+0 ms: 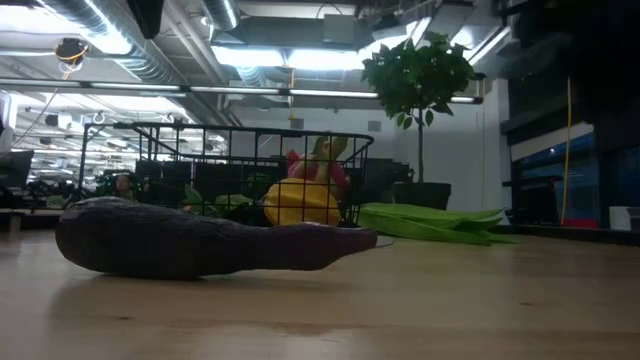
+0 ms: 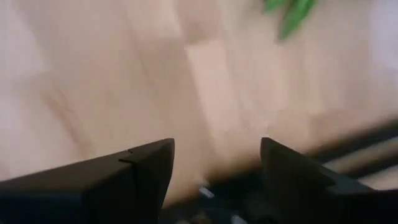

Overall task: Build produce basket
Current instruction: Put the dark purple eggplant into the black wire basket

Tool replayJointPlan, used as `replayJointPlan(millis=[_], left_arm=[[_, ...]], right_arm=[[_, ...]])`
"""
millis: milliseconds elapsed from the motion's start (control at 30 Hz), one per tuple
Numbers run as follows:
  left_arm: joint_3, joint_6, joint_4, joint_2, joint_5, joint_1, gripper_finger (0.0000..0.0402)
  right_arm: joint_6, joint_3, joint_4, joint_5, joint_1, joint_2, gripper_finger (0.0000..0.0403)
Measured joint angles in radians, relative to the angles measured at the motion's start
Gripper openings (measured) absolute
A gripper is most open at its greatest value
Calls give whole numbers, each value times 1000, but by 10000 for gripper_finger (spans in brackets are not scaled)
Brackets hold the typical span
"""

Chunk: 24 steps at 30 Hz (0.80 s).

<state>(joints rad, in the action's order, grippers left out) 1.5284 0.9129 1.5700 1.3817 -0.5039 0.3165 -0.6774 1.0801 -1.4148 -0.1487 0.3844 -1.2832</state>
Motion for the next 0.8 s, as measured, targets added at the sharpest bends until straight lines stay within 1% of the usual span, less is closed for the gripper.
replayJointPlan(millis=[67,133,200,267,333,367,433,600,733,800], left_arm=[[1,-11,4,-10,-11,0,136],[0,-28,0,-10,-24,-6,136],[0,-30,-1,-10,-39,-12,136],[0,-30,1,-10,-59,-16,136],[0,-29,0,-10,-73,-18,136],[0,-29,0,-10,-74,-18,136],[0,-29,0,-10,-74,-18,136],[0,-9,0,-10,-63,-18,136],[0,-6,-6,-10,-62,-3,136],[-16,-10,-67,-12,-49,15,136]], right_arm=[[-79,-77,129,-17,55,121,227],[-117,-151,267,-87,97,229,227],[-131,-226,405,-226,119,309,227],[-141,-299,499,-375,124,363,227],[-169,-364,590,-486,118,390,227],[-180,-391,629,-513,108,392,227],[-183,-431,664,-509,88,390,227],[-211,-491,716,-421,77,387,227],[-206,-517,742,-419,77,387,227],[-208,-521,748,-418,77,387,227]])
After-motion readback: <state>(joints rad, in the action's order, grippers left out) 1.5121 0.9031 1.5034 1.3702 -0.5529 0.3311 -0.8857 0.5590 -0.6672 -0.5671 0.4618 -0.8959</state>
